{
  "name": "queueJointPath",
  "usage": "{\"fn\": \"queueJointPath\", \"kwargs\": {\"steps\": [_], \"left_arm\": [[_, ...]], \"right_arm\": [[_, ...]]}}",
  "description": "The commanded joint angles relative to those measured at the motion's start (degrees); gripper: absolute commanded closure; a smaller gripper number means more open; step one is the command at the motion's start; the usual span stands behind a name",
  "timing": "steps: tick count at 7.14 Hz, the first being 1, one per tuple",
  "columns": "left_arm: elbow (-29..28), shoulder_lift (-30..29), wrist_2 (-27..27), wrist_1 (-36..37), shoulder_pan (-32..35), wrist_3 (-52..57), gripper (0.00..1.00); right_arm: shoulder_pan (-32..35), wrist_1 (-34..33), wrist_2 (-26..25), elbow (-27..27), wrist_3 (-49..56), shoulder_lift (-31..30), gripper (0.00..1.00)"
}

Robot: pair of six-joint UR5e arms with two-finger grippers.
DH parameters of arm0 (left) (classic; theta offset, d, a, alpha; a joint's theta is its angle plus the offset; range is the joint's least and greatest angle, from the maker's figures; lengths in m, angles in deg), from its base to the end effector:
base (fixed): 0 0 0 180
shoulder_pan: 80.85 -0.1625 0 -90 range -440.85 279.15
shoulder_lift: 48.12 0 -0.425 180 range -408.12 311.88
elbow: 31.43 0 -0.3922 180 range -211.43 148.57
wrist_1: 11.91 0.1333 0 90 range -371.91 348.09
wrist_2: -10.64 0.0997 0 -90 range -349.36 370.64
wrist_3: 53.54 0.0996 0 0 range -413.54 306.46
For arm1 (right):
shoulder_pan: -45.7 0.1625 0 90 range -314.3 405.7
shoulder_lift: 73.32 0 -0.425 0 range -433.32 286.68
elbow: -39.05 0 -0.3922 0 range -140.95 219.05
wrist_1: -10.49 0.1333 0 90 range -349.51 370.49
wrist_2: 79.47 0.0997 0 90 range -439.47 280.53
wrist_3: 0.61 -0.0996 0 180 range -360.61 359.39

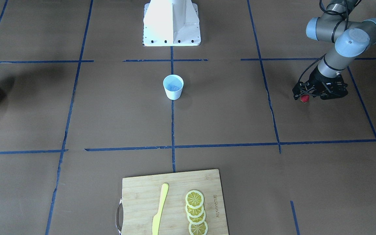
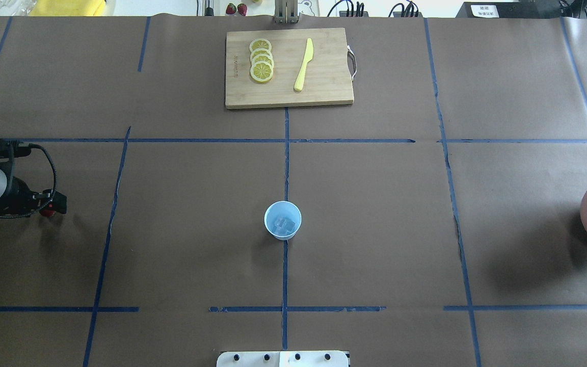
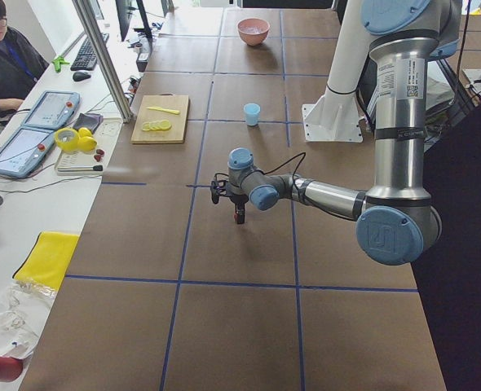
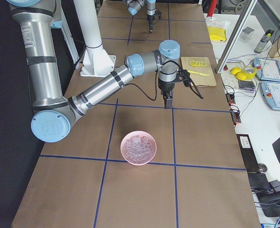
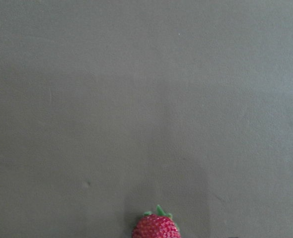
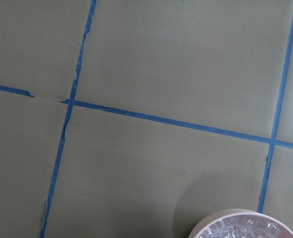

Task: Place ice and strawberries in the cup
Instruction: 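Lower the left gripper onto the red strawberry and close on it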

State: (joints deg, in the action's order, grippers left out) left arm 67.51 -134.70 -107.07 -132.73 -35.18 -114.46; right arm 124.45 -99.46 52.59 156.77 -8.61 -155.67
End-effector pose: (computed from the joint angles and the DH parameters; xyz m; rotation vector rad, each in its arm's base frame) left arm 0.2855 -0.4167 0.5610 0.0061 0.7773 -0.1215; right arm -0.0307 -0.4957 0.4015 0.1314 -0.7627 -0.1526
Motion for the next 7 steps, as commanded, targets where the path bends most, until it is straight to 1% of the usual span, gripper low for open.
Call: {"fn": "queueJointPath", "kwargs": {"steps": [1,2,3,4,6,7], "left_arm": [[0.0,0.2,-0.1,0.0,0.1,-0.1,0.33],[0.0,0.3,0.0,0.0,0.1,-0.1,0.48],[0.1,0.5,0.0,0.0,0.2,-0.1,0.69],[0.6,0.8,0.0,0.0,0.2,-0.2,0.87],[3.2,0.8,-0.9,1.4,0.7,-0.1,0.99],[6.2,0.1,-3.8,6.3,2.7,-0.1,1.00]], "right_arm": [[0.0,0.0,0.0,0.0,0.0,0.0,0.00],[0.0,0.0,0.0,0.1,-0.1,0.0,0.00],[0.0,0.0,0.0,0.1,-0.1,0.0,0.00],[0.0,0.0,0.0,0.2,0.0,0.0,0.00],[0.0,0.0,0.0,0.2,0.1,-0.1,0.00],[0.0,0.0,0.0,0.2,0.2,-0.2,0.00]]}}
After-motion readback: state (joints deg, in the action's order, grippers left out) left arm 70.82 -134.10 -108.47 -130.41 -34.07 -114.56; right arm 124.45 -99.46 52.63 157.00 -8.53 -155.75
